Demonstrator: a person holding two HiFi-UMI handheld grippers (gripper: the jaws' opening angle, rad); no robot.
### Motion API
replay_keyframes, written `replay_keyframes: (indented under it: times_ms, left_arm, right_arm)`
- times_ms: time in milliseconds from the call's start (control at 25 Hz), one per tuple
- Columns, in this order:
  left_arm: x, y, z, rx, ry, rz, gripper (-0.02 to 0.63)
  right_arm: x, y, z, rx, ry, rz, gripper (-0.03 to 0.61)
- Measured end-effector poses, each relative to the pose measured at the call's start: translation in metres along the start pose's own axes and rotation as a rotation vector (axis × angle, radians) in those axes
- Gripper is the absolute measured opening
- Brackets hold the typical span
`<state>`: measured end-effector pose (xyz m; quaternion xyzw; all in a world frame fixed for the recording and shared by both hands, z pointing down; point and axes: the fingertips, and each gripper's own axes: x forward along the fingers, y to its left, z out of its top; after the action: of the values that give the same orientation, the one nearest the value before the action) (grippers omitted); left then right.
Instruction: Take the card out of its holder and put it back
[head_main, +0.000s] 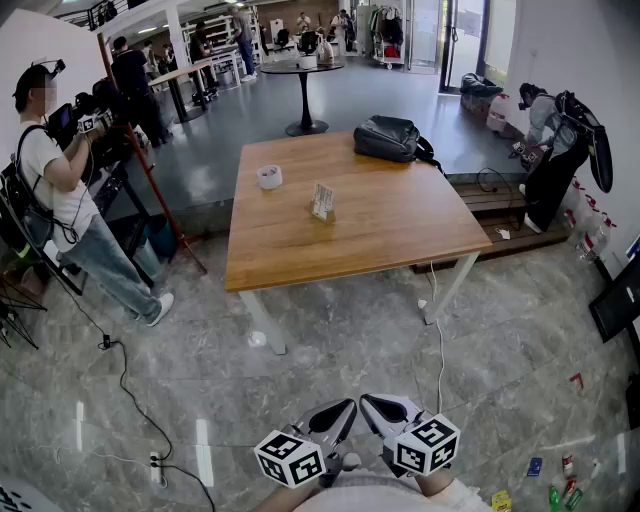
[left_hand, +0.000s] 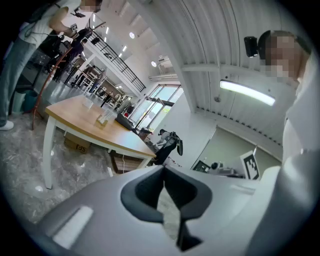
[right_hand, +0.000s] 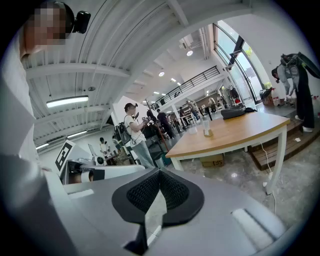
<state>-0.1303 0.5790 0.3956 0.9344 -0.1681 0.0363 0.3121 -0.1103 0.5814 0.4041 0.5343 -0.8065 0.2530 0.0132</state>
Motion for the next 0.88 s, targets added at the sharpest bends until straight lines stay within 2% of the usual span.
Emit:
replay_keyframes:
  times_ms: [160,280,520,760,880]
  left_arm:
    - [0.014,0.0,-0.015,-0.039,0.027,-0.01,0.008]
    - [0.018,0.014,-0.009,-0.076,-0.004,0.026,0.008]
    - [0.037,0.045,0.009,-0.015,-0.008,0.069,0.008]
    - [0.08,0.098,0.059,0.001,-0.013,0.054,0.008]
    - [0.102,0.123,0.093,0.016,-0.002,0.029,0.008]
  right_arm:
    - [-0.001,-0.014,-0.006,0.007,0.011,-0.012,-0.005]
    - [0.002,-0.026,-0.008,0.013,0.022,-0.024,-0.003]
    - [0.028,-0.051,0.016,0.005,-0.01,-0.036,-0.005]
    - [0.083,-0.089,0.052,-0.006,-0.027,-0.064,-0.005]
    - [0.118,-0.107,0.082,-0.018,-0.037,-0.076,-0.005]
